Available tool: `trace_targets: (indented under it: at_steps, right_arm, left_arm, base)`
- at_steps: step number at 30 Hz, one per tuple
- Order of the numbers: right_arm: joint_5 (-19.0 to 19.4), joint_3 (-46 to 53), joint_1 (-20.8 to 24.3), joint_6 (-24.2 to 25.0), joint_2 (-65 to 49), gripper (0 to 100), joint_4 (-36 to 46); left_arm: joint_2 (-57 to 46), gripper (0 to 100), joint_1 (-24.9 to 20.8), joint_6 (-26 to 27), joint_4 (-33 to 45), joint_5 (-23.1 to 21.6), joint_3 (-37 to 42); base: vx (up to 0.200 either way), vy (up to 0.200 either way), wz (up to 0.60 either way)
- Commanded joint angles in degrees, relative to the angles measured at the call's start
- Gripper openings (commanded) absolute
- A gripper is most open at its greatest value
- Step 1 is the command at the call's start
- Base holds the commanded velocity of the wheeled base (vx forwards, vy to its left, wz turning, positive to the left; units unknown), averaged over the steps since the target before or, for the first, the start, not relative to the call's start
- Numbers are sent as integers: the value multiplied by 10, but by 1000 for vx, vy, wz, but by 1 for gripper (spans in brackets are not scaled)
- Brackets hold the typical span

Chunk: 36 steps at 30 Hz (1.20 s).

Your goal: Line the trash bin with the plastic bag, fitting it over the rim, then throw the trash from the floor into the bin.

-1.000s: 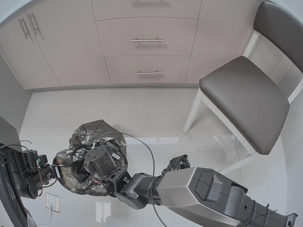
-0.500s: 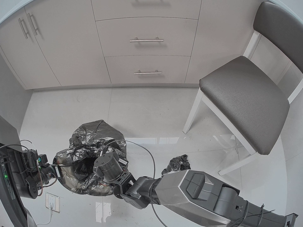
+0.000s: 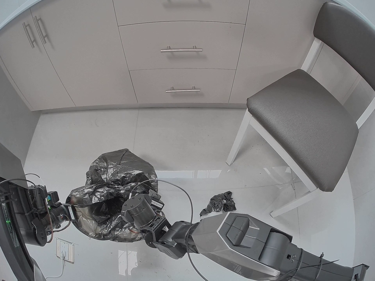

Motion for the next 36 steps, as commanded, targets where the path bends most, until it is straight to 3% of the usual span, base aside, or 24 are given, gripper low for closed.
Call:
trace_targets:
  at_steps: [1, 7, 17, 23, 36]
  right_arm:
    - [-3, 0, 0, 0, -1, 100, 0]
    - [-5, 0, 7, 1, 1, 100, 1]
    - [-39, 0, 16, 2, -1, 100, 27]
    - [-49, 0, 11, 8, -9, 100, 145]
    - [-50, 0, 17, 18, -42, 100, 149]
  left_arm:
    - [1, 0, 0, 0, 0, 0, 0]
    - [-1, 0, 0, -1, 0, 0, 2]
    - [-1, 0, 0, -1, 0, 0, 3]
    - [-1, 0, -1, -2, 0, 0, 1]
    - [1, 0, -4, -2, 0, 0, 1]
  base:
    - [0, 0, 0]
    - [0, 0, 0]
    - [0, 0, 0]
    - [0, 0, 0]
    - [0, 0, 0]
